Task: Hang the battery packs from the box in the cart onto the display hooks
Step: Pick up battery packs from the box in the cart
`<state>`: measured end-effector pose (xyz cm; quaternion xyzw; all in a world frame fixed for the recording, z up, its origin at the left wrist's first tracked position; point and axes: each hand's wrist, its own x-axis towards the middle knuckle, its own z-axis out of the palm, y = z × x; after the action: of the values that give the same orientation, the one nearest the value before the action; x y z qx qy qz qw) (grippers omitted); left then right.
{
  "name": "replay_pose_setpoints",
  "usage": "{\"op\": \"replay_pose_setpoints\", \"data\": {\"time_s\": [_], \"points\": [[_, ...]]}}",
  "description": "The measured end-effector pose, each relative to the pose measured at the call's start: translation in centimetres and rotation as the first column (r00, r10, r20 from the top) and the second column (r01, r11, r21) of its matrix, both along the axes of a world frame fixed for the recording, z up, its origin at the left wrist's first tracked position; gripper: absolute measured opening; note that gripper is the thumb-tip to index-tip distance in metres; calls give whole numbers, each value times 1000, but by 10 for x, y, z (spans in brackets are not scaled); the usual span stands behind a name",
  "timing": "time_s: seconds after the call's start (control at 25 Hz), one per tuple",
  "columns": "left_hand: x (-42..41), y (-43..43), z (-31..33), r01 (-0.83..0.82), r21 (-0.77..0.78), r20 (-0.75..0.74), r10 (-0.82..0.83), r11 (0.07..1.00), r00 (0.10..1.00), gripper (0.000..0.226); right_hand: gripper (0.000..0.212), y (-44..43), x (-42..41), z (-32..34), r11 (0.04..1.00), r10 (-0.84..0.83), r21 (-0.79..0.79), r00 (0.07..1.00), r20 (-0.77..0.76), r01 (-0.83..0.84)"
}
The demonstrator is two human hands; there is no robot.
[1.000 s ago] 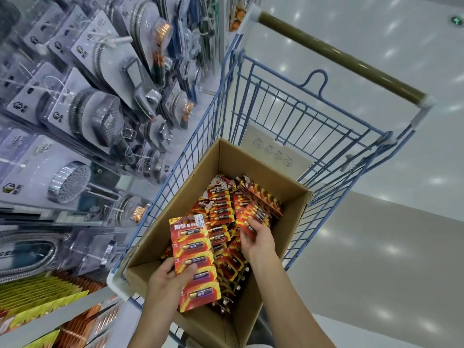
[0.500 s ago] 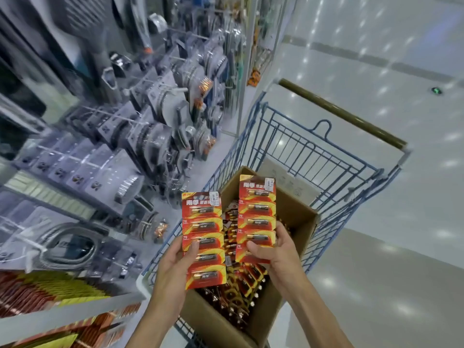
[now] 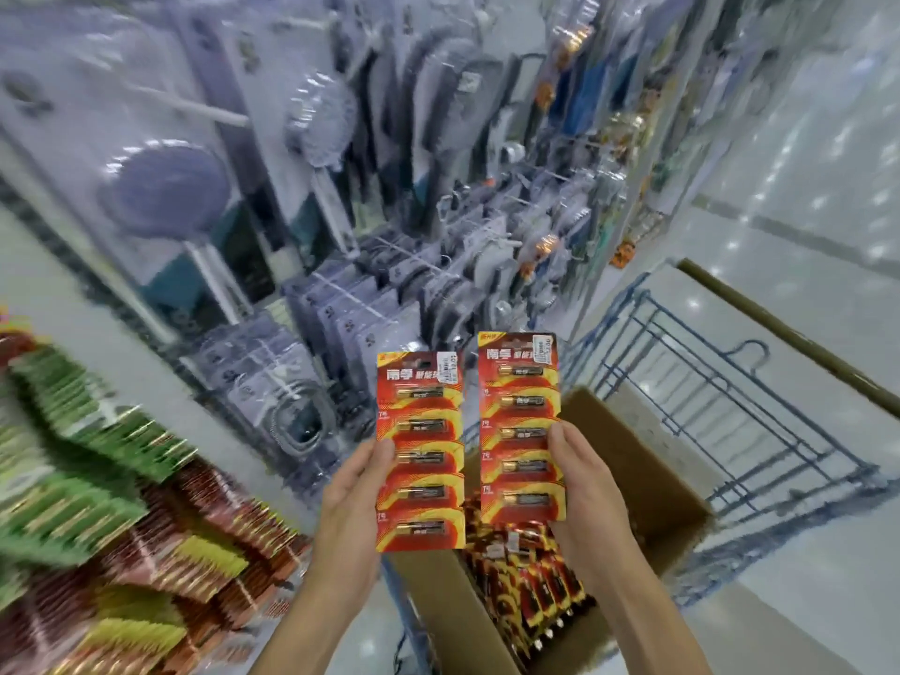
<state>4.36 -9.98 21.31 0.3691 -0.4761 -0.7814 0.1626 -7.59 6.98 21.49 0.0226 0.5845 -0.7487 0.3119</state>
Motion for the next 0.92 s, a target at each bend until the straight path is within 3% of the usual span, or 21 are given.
{"op": "replay_pose_setpoints", "data": {"time_s": [0.2, 0.52, 0.76, 0.92], "points": [[75, 7, 23, -328, -94, -45, 325, 940, 945, 27, 32, -31, 22, 15, 962, 260, -79, 965, -25, -261], [197, 8, 59, -680, -155, -145, 665, 716, 733, 31, 39, -110, 113, 50, 789, 597, -79, 791, -135, -609], [269, -14, 91, -843, -126, -221, 813, 524, 538, 20, 43, -160, 178, 79, 706, 675, -153, 722, -153, -692], [312, -38, 106, -866, -135, -254, 828, 482, 500, 23, 49, -195, 217, 89, 711, 669, -184, 733, -123, -679]]}}
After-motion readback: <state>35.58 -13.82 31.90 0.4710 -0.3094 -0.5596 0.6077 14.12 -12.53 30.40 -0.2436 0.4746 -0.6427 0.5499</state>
